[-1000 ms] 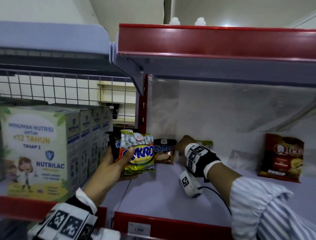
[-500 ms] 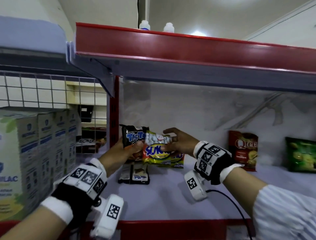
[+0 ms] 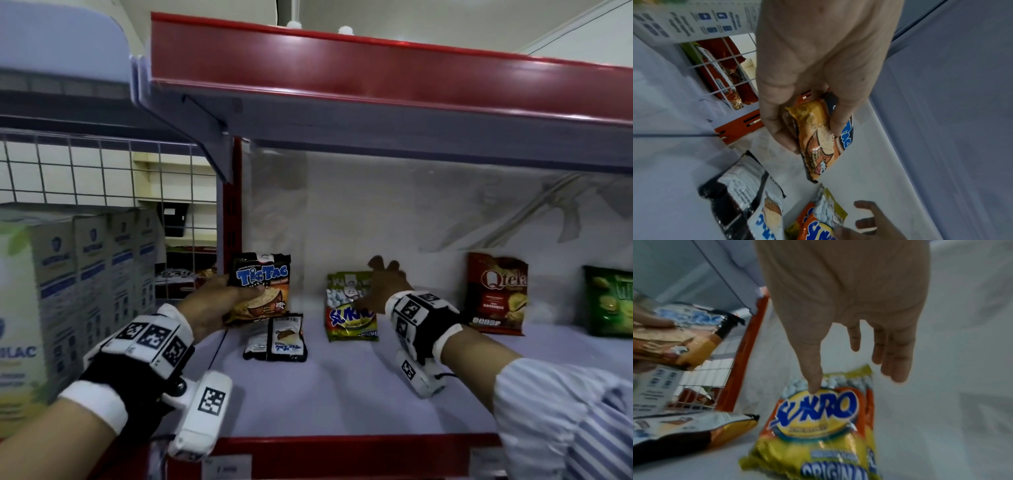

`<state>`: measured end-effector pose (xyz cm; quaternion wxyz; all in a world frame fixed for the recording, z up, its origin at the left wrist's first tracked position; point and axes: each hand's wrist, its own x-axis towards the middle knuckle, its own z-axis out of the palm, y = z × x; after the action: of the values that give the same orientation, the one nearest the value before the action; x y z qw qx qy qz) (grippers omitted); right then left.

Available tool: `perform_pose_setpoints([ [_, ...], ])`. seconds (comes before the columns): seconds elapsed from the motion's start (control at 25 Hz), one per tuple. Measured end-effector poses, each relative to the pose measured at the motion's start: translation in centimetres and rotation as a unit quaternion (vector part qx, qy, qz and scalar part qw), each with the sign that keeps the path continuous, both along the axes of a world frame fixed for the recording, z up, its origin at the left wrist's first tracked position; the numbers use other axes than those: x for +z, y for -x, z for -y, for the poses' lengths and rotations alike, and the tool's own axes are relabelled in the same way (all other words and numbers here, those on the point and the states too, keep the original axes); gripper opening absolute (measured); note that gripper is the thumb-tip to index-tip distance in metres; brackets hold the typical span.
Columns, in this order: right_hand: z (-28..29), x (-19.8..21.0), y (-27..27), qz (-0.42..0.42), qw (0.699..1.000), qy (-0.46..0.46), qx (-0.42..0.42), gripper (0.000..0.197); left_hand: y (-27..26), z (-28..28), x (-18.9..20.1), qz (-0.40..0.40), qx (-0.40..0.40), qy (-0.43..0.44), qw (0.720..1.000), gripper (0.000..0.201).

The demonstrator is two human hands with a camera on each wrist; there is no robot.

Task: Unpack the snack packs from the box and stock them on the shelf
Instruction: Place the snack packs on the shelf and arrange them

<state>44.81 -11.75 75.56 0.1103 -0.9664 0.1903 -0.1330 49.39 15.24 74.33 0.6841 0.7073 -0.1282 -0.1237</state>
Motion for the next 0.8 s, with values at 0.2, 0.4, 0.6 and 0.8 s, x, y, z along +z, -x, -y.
perform_pose_setpoints([
  [0.2,-6.3,0.8,0.2,0.019,0.972,0.074,0.222,0.054,-1.3,-1.7,0.4,0.009,0.047,0.021,0.999,0.019],
  [0.4,-10.2,-2.2,-0.9,-0.192,0.92,0.104,0.325,0.05,-1.5,-3.1,0.6,0.027,0.057,0.038,0.997,0.039],
  [0.6,-10.5,-1.2,-2.3,-0.145,0.935,0.112,0.303,0.031,-1.1,-3.7,1.4,0.1,0.103,-0.029,0.989,0.025],
  [0.8,-9.4,1.8,-4.9,-0.011,0.974,0.002,0.225,0.031,-2.6,-3.1,2.0,0.171,0.149,-0.173,0.958,0.022],
])
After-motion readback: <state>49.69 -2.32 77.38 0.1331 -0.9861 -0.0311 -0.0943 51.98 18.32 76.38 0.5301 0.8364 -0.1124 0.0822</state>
